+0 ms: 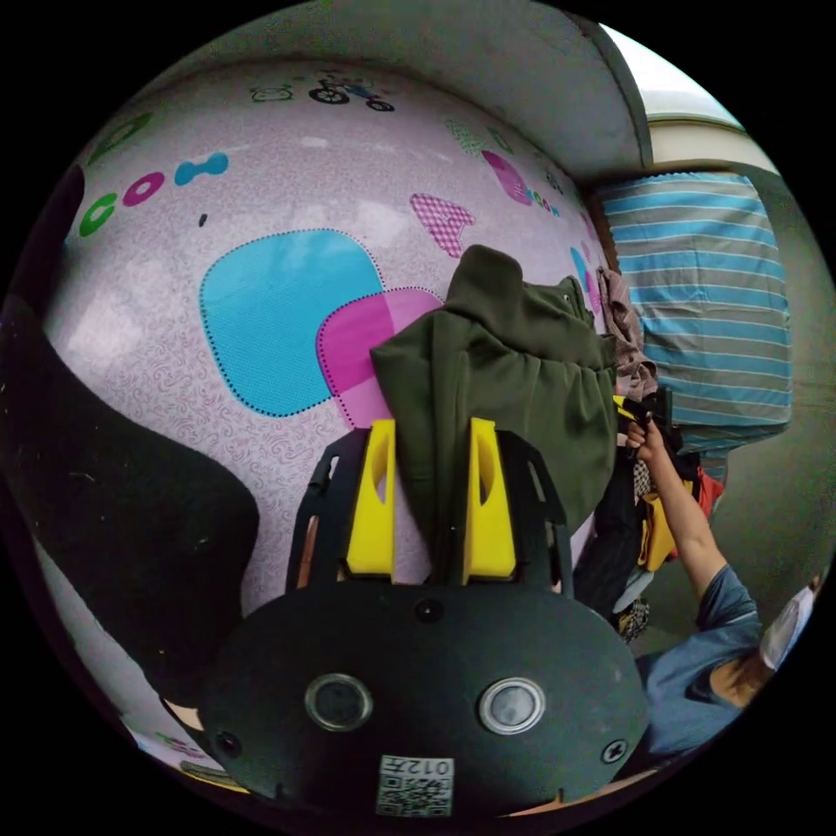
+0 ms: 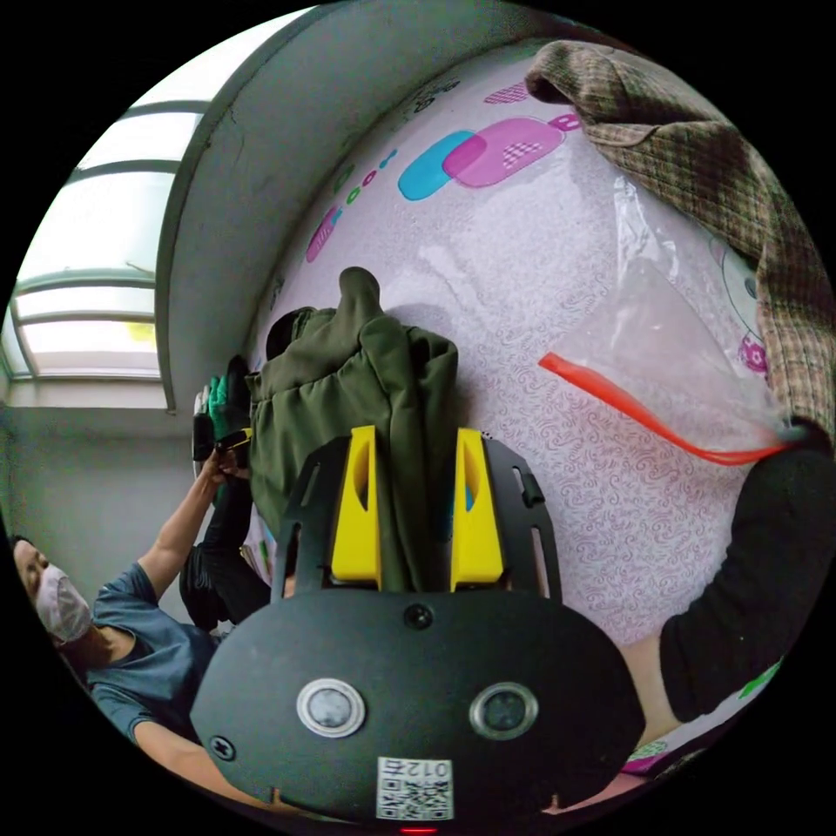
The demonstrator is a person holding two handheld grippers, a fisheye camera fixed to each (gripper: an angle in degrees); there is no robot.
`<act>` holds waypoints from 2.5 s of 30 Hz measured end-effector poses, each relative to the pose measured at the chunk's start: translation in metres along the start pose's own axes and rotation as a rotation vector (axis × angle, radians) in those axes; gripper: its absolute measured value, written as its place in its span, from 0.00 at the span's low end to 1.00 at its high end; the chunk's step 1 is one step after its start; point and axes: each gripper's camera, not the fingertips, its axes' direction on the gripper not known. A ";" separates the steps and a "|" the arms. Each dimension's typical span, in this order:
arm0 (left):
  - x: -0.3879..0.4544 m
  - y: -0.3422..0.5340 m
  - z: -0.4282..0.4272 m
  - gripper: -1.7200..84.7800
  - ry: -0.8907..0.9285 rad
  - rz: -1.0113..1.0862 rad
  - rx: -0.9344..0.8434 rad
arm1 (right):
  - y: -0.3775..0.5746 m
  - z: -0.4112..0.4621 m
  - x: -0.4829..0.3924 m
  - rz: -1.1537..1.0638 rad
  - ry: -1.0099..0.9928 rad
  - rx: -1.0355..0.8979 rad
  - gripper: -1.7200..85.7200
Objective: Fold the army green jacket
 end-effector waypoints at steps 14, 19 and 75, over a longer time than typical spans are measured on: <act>0.096 0.147 -0.102 0.05 -0.117 0.067 0.106 | 0.077 -0.046 -0.075 -0.136 0.198 0.091 0.07; 0.143 0.219 -0.152 0.04 -0.140 0.123 0.121 | 0.105 -0.076 -0.132 -0.240 0.244 0.095 0.07; -0.028 0.811 -0.753 0.05 -0.503 -0.675 0.580 | -0.051 0.177 -0.992 -1.135 0.150 -0.365 0.08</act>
